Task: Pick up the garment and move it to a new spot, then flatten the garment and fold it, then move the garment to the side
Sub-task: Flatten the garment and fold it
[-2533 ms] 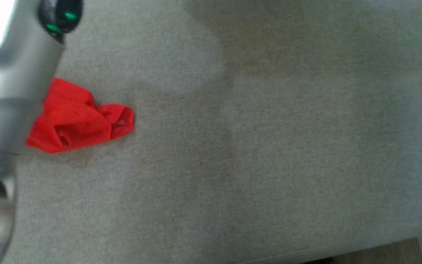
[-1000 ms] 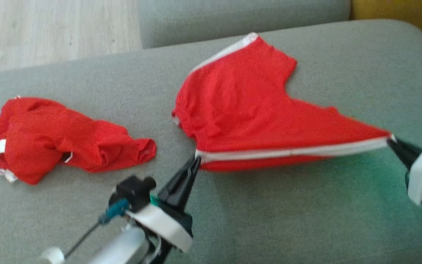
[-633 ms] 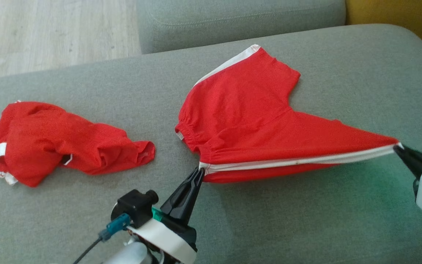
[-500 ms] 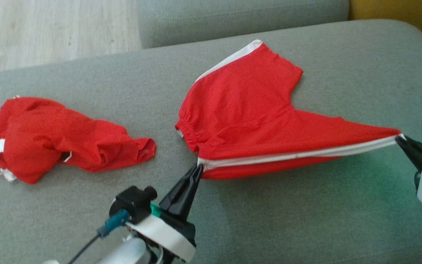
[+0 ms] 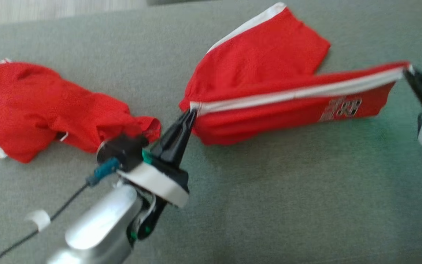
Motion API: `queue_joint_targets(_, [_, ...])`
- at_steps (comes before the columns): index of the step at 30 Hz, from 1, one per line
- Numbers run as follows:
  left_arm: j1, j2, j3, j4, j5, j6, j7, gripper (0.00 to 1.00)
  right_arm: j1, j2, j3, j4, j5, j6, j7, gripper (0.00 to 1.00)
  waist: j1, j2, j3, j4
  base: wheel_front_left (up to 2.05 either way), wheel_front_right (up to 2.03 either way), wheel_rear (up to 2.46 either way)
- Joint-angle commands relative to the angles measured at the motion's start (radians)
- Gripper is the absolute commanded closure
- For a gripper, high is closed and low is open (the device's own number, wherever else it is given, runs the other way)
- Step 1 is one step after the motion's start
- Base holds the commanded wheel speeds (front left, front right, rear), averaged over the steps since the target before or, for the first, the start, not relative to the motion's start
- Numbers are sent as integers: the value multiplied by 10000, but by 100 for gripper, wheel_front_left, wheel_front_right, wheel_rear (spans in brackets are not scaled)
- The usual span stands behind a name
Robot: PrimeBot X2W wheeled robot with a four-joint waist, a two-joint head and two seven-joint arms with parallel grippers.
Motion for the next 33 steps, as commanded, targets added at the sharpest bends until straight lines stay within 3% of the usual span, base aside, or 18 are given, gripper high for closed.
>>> queue_joint_targets(1, [-641,171,459,-144,101,-45,44,100,-429,-271,-37,-162,-140,-11,14,100,-2,0,430,256,0,0,0])
queue_joint_targets(15, [-2819,-885,387,1577,328,-503,269,100,-4454,-304,1612,1662,-504,-11,34,100,-2,0,1997,1697,0,0,0])
queue_joint_targets(26, [-3782,-1883,112,3022,513,-932,-107,100,-6343,-279,2995,3444,-621,-11,-423,100,-2,0,2787,2472,0,0,0])
queue_joint_targets(27, [-3828,-1941,104,3150,504,-962,-126,100,-6453,-243,3061,3655,-695,-11,-530,7,-2,0,2801,2498,0,0,0])
queue_joint_targets(28, [-3869,-1990,106,3269,499,-979,-157,95,-6529,-182,3118,3910,-713,-11,-557,0,-2,0,2803,2517,0,0,0])
queue_joint_targets(29, [-3903,-2028,106,3386,498,-992,-186,62,-6603,-116,3169,4117,-721,-11,-650,0,-2,0,2794,2524,0,0,0])
queue_joint_targets(31, [-3930,-2082,82,3625,490,-1033,-220,38,-6713,43,3197,4520,-699,-11,-954,0,-2,0,2714,2511,0,0,0])
queue_joint_targets(32, [-3933,-2089,67,3838,521,-1038,-282,0,-6726,231,3249,4895,-678,-11,-1265,0,-2,0,2555,2446,0,0,0])
queue_joint_targets(33, [-3920,-2078,78,3934,523,-1034,-315,0,-6723,312,3251,5071,-663,-11,-1448,0,-2,0,2457,2400,0,0,0])
